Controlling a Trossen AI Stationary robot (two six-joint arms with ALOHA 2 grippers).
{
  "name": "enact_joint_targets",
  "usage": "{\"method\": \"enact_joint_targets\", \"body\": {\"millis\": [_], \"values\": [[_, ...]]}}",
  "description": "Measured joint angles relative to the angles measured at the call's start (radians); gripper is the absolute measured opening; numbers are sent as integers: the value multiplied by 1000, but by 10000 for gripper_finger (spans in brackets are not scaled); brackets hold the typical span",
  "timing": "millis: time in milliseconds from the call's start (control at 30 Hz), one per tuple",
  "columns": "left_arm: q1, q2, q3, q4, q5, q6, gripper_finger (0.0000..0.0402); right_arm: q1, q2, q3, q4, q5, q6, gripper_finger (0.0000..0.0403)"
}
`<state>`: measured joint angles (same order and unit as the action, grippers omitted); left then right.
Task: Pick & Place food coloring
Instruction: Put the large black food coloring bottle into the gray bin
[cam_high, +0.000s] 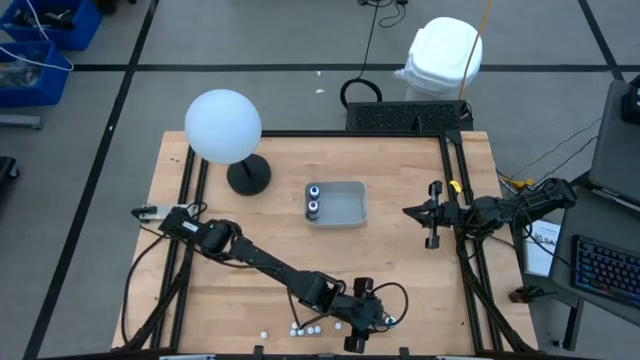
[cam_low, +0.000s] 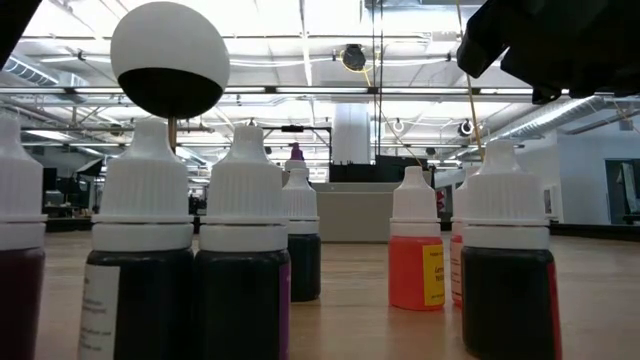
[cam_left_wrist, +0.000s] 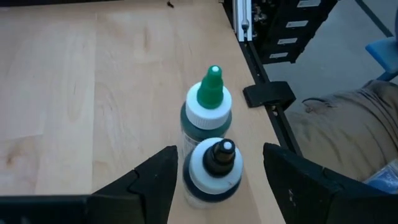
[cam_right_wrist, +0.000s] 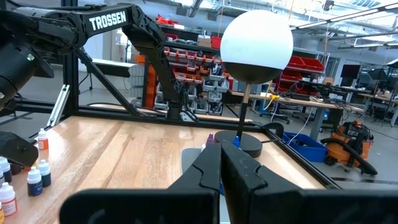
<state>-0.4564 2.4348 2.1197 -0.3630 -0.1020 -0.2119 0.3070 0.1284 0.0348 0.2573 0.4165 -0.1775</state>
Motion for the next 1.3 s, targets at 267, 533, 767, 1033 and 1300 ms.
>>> {"method": "enact_joint_targets", "body": {"millis": [267, 533, 767, 1033, 1300], "values": [[1, 0, 0, 1, -3, 10, 241, 0, 0, 0, 0, 1, 0, 0], [16, 3, -57, 62, -3, 15, 241, 0, 0, 0, 0, 1, 0, 0], [22, 1, -73, 88, 18, 19, 241, 0, 0, 0, 0, 2, -3, 0], [21, 1, -72, 101, 23, 24, 241, 0, 0, 0, 0, 2, -7, 0], [21, 1, -72, 99, 23, 26, 230, 0, 0, 0, -1, 2, -7, 0]]}}
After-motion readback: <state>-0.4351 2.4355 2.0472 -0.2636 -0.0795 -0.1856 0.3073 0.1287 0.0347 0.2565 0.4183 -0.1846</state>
